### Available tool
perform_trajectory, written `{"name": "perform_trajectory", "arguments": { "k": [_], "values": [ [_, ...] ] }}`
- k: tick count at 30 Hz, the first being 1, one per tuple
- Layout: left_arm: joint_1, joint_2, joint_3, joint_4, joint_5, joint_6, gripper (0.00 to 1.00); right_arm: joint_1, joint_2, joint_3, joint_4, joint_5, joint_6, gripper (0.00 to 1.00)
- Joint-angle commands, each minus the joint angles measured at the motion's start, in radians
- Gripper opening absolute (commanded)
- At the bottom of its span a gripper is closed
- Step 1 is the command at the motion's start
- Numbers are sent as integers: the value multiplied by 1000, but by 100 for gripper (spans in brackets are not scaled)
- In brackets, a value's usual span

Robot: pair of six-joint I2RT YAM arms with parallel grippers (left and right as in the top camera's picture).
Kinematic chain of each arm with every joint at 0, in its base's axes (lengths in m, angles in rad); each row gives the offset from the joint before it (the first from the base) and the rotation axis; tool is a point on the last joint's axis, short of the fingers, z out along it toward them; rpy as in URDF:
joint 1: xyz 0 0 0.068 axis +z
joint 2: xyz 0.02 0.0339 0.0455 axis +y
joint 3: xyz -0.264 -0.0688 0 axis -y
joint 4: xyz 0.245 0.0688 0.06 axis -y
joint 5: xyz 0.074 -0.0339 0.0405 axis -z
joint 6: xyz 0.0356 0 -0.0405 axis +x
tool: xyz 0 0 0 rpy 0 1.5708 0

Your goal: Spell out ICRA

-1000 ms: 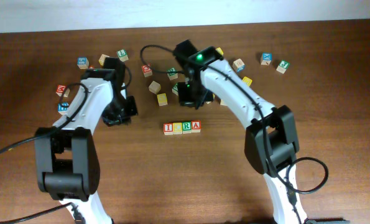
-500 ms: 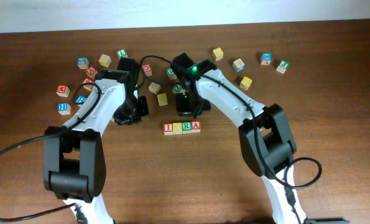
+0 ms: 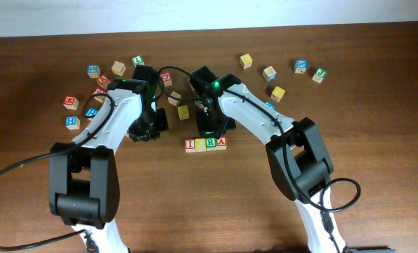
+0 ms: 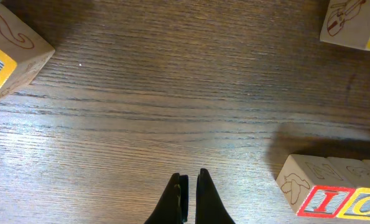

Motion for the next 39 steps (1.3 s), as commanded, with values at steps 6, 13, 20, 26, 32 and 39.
{"name": "perform_trajectory", "arguments": {
  "k": [6, 13, 20, 26, 32, 39],
  "values": [
    [-4, 11, -10, 1, 7, -17, 0, -2, 6, -7, -17, -17, 2, 4],
    [-4, 11, -10, 1, 7, -17, 0, -2, 6, -7, -19, -17, 32, 4],
    [-4, 11, -10, 3, 7, -16, 0, -29, 5, 92, -36, -18, 31, 4],
    [-26, 11, -72, 59, 19, -16, 0, -174, 5, 257, -296, -14, -11, 4],
    [-111, 11, -166, 193, 84, -18, 0, -224, 6, 140, -439, -10, -75, 4],
    [-148, 11, -166, 209, 121, -18, 0, -199, 6, -37, -268, -86, -74, 4]
  ]
}}
